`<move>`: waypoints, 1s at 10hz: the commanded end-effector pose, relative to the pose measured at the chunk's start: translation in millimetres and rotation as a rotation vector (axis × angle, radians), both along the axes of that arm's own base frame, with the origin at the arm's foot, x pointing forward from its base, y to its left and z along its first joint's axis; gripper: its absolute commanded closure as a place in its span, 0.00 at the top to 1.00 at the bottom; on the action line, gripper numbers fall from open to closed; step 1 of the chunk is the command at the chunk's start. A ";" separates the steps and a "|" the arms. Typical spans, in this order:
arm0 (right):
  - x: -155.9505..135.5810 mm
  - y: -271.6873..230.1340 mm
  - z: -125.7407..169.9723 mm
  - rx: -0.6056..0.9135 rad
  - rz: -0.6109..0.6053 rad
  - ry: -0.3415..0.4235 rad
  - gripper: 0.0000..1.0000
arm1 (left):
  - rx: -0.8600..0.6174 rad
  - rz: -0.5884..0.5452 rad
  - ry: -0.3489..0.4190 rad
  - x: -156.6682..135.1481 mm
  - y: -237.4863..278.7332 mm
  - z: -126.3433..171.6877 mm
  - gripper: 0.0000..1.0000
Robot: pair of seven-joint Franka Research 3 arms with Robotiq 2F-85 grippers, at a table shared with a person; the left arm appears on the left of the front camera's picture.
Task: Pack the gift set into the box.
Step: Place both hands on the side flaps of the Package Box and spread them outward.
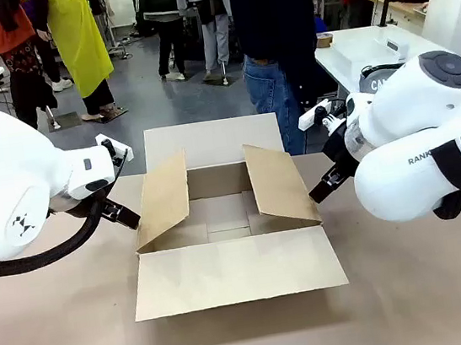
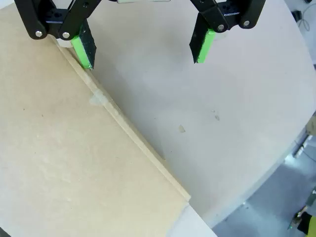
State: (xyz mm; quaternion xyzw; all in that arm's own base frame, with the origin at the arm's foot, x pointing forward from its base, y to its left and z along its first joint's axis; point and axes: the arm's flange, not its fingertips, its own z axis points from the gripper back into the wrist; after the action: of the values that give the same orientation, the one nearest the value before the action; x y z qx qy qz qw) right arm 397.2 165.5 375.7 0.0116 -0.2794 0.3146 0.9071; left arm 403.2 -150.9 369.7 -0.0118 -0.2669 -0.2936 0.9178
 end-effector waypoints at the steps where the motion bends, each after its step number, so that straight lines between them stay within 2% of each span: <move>1: 0.0 0.0 0.0 0.000 0.000 0.000 1.00 | 0.000 -0.001 -0.002 -0.1 -0.5 0.4 1.00; 10: 0.0 0.0 0.0 0.000 0.000 0.000 1.00 | 0.000 -0.001 -0.002 -0.1 -0.5 0.4 1.00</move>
State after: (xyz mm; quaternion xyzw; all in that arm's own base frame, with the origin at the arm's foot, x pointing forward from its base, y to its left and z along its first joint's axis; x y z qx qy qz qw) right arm 397.3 165.5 375.8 0.0113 -0.2795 0.3148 0.9070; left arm 403.3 -150.8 369.7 -0.0118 -0.2668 -0.2934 0.9179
